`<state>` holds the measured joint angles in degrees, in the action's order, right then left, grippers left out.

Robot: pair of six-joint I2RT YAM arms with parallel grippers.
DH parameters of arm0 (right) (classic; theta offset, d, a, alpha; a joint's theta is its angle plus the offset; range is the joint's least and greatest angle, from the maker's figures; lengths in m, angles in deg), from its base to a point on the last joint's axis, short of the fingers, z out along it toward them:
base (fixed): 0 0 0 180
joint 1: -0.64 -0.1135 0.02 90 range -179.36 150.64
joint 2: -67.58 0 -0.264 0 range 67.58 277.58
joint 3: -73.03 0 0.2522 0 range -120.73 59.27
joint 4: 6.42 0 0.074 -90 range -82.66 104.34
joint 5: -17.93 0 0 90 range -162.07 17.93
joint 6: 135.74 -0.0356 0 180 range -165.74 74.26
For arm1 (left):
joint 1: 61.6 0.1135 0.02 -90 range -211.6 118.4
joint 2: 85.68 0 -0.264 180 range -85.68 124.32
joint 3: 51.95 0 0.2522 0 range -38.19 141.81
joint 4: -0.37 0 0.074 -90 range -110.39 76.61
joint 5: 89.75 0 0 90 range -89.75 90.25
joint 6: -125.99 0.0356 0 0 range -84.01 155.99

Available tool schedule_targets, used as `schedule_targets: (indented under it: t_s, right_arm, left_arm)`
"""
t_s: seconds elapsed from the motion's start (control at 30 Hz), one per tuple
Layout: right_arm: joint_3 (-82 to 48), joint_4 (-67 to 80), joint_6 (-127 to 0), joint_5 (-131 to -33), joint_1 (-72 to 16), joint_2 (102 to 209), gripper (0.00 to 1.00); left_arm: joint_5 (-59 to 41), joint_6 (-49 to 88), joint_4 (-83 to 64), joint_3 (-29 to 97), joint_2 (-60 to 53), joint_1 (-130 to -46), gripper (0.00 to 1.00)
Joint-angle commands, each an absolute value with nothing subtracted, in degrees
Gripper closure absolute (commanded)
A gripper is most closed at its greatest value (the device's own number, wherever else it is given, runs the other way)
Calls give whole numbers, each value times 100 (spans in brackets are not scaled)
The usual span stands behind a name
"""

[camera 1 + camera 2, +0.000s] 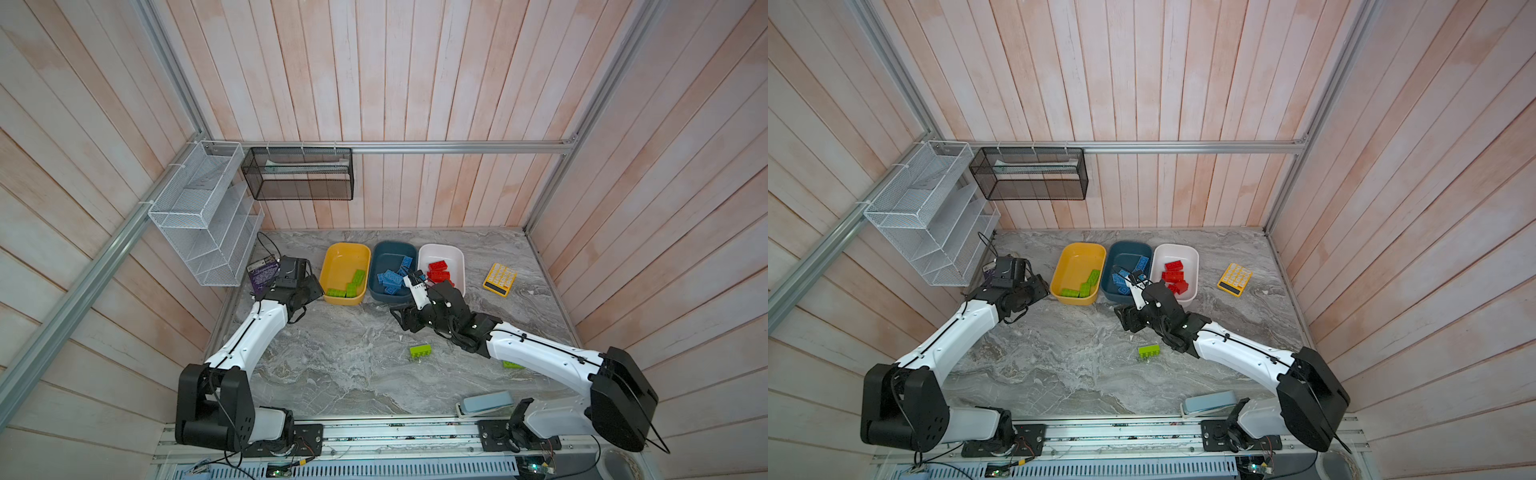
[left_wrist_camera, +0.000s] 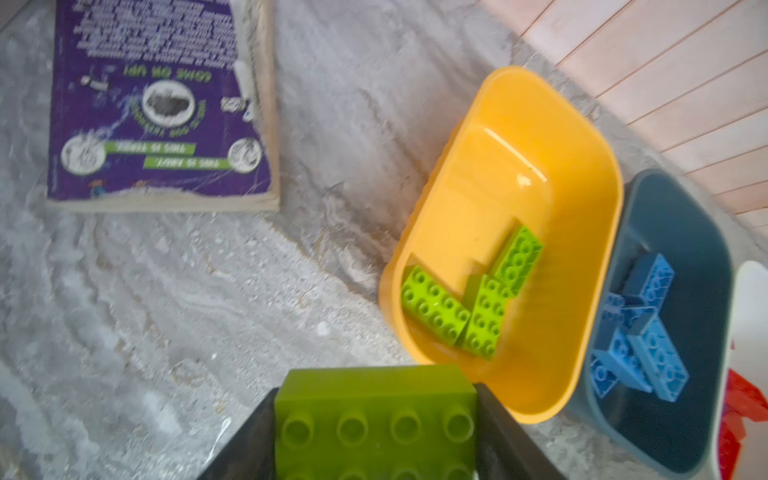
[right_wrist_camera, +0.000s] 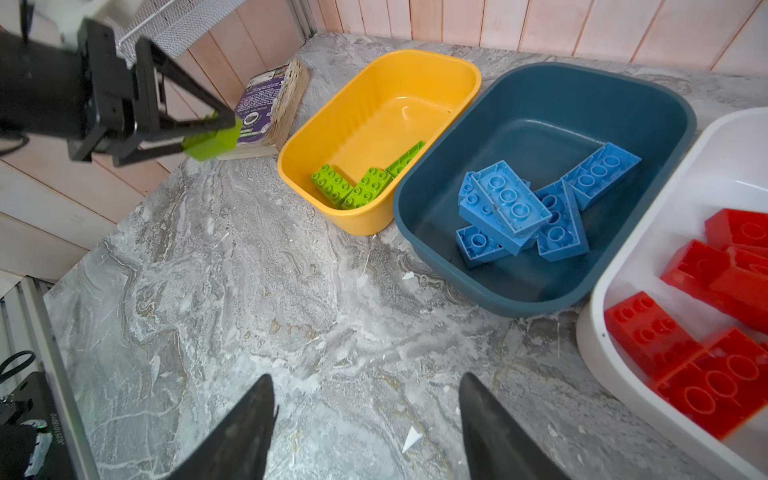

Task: Sort the legos into containers by color
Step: 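Drop the green brick into the yellow bin while right gripper lowers to last brick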

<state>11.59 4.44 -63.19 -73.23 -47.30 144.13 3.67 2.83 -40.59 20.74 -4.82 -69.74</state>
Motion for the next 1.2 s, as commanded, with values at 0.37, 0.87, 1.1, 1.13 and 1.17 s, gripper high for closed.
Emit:
schedule_targets:
  t_s: [0.37,0.87,1.1,1.13,1.17]
  right_arm:
    - [2089,1249,-6673,-6864,-4815,13382,30]
    - [2247,1939,-6952,-6484,-5096,13471,13]
    - [2417,1997,-7756,-6090,-5363,13711,10]
    - [2400,2016,-7863,-6005,-5424,13794,9]
    - [2377,2048,-7959,-5921,-5476,13873,9]
  left_arm:
    - [-342,716,-4156,4018,1711,-7320,52]
    - [-11,820,-4147,4145,1407,-7475,5]
    - [374,892,-4180,3892,490,-7796,0]
    - [400,877,-4161,3783,281,-7851,0]
    - [407,870,-4121,3654,106,-7876,0]
